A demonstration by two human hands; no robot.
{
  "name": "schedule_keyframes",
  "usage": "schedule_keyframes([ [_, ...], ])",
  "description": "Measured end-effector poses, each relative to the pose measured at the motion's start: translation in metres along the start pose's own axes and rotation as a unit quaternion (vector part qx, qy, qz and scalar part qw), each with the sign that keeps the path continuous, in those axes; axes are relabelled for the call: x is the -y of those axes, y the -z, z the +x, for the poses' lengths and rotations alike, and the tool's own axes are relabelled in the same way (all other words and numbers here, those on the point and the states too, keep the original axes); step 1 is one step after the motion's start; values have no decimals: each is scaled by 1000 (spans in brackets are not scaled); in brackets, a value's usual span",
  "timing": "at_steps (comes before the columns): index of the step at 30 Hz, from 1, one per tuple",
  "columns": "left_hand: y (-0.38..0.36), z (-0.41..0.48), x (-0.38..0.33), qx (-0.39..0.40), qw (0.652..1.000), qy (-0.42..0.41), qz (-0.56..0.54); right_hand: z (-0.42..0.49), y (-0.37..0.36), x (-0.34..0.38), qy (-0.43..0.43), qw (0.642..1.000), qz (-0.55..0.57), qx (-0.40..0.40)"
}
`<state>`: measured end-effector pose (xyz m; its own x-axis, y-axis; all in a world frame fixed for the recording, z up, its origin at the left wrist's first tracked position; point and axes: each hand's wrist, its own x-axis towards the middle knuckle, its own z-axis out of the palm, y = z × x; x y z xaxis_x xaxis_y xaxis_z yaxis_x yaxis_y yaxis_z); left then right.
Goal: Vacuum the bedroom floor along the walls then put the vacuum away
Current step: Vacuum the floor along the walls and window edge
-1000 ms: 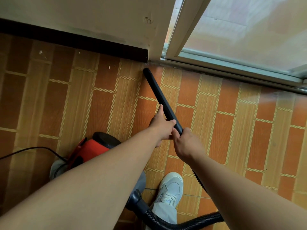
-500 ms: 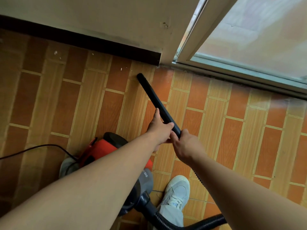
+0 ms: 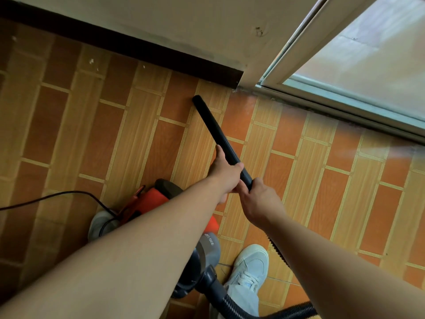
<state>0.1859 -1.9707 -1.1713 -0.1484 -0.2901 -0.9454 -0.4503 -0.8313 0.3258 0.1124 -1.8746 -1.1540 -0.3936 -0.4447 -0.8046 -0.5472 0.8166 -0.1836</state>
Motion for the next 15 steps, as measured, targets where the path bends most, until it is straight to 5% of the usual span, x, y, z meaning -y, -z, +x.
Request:
schedule_keyframes([
  [15,-13,-3,-3,31,999,12,37,-7,2,-11,-21,999,31,0],
])
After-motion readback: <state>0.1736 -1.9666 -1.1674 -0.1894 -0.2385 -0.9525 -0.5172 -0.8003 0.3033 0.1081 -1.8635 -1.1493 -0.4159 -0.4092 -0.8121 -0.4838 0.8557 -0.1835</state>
